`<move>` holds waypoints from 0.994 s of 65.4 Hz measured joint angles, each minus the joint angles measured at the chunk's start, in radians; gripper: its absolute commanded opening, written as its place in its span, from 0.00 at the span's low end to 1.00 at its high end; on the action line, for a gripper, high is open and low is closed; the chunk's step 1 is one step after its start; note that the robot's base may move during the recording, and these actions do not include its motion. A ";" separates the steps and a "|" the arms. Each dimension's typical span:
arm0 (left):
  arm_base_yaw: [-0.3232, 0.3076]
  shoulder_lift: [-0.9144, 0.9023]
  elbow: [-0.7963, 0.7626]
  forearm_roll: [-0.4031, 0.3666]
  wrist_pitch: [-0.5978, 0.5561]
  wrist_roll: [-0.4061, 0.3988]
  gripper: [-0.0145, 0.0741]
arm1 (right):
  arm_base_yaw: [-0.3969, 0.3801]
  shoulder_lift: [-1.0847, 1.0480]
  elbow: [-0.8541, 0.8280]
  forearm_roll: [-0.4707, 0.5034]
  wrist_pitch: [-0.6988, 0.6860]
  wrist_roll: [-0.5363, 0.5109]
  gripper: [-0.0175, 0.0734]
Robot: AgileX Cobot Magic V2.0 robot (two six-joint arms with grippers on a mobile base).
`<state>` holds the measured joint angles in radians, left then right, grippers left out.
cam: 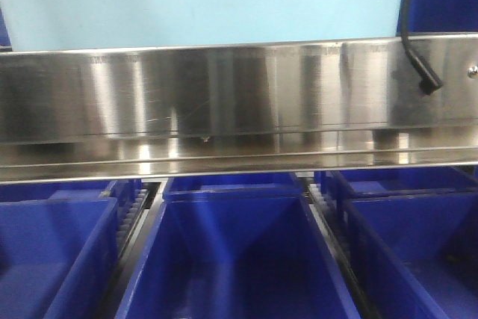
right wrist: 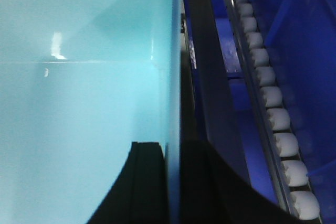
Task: Move two blue bins to right shelf middle
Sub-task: 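Lower the light-blue bin onto the shelf rollers with both grippers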
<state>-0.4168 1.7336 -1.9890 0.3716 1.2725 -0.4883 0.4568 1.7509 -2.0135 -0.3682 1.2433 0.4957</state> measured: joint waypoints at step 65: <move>0.004 0.001 0.169 -0.015 -0.026 0.004 0.04 | 0.000 0.089 0.000 0.026 0.053 0.002 0.01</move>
<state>-0.4130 1.7350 -1.8204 0.3567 1.2467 -0.4842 0.4568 1.8397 -2.0135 -0.3424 1.2964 0.4975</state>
